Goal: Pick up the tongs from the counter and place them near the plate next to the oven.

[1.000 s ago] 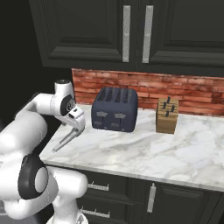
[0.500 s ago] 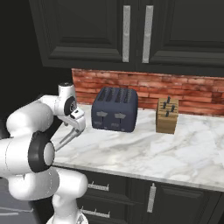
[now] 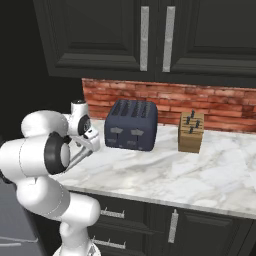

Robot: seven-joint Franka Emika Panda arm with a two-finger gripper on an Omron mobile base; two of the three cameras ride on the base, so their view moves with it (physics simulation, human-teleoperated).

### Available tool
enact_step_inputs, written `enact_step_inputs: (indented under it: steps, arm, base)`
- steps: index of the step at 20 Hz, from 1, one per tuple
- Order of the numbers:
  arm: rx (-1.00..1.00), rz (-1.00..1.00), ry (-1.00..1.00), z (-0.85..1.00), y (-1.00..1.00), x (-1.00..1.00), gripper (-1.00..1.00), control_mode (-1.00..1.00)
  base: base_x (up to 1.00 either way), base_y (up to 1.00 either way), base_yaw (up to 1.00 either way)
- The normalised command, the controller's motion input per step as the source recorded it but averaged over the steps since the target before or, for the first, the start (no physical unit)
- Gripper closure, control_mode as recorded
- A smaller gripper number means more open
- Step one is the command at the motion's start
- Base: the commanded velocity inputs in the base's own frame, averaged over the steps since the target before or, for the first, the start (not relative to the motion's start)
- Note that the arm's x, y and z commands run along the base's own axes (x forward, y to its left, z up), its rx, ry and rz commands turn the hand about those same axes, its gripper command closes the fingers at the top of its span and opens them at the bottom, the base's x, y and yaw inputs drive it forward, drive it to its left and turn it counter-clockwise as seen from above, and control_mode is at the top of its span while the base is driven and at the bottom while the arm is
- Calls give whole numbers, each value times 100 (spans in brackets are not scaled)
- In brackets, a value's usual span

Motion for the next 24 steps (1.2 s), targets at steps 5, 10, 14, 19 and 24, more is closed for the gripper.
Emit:
enact_step_inputs:
  steps: [5, 10, 14, 19, 24]
  arm:
    - [0, 0, 0, -28, 0, 32, -100, -100]
    - [0, 0, 0, -18, 1, 28, -100, -100]
    - [0, 0, 0, -20, 2, 25, -100, -100]
    - [0, 0, 0, -18, 6, 6, -100, -100]
    - [0, 0, -1, -28, 0, -2, -100, -100]
  base:
    - [0, 0, 0]
    - [0, 0, 0]
    - [0, 0, 0]
    - [0, 0, 0]
    - [0, 0, 0]
